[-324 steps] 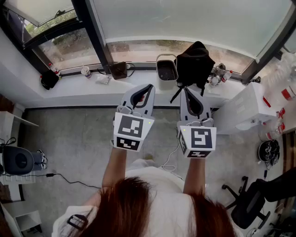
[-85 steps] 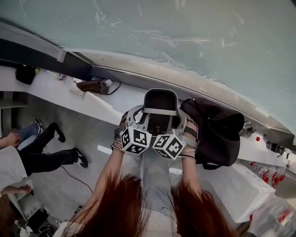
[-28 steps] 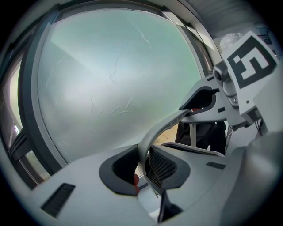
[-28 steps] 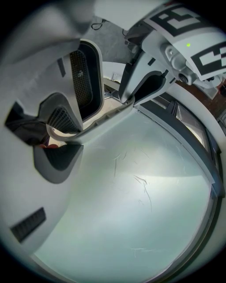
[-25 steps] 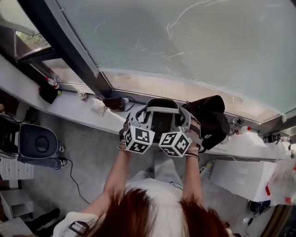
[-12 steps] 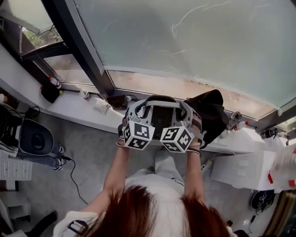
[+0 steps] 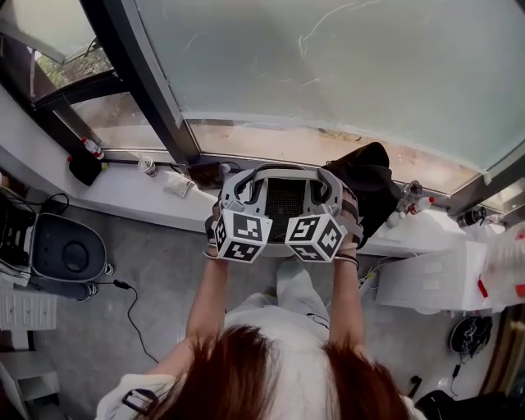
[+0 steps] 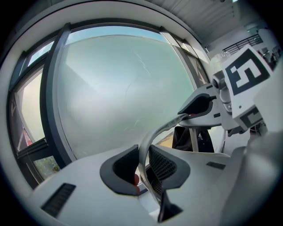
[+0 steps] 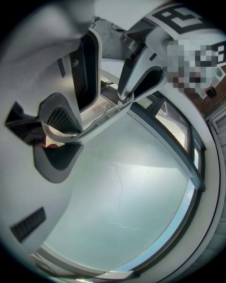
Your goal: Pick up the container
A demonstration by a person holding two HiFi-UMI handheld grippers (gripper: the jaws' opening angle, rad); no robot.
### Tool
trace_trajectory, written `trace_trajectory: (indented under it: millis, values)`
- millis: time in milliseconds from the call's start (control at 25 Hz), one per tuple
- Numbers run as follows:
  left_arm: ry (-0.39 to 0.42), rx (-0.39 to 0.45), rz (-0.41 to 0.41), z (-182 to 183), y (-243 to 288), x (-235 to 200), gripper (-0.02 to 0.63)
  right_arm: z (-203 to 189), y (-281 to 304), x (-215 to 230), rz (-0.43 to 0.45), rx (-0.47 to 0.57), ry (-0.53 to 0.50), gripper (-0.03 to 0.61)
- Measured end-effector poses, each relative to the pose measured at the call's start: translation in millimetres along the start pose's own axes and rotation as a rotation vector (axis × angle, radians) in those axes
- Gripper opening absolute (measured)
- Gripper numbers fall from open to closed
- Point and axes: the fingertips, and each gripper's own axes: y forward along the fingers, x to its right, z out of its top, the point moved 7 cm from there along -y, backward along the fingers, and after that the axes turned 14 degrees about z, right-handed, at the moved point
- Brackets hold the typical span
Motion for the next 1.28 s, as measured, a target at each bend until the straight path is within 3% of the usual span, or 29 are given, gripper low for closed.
trace_trajectory:
  millis: [600, 1280]
  values:
    - [-0.002, 0.048, 0.001, 24, -42, -10, 0.080, 19, -46, -4, -0.029, 0.035, 0.017, 0.087]
    - [0.021, 0.129, 0.034, 86, -87, 14, 0.078, 19, -122, 35, -0.091, 0.149, 0.004, 0.088]
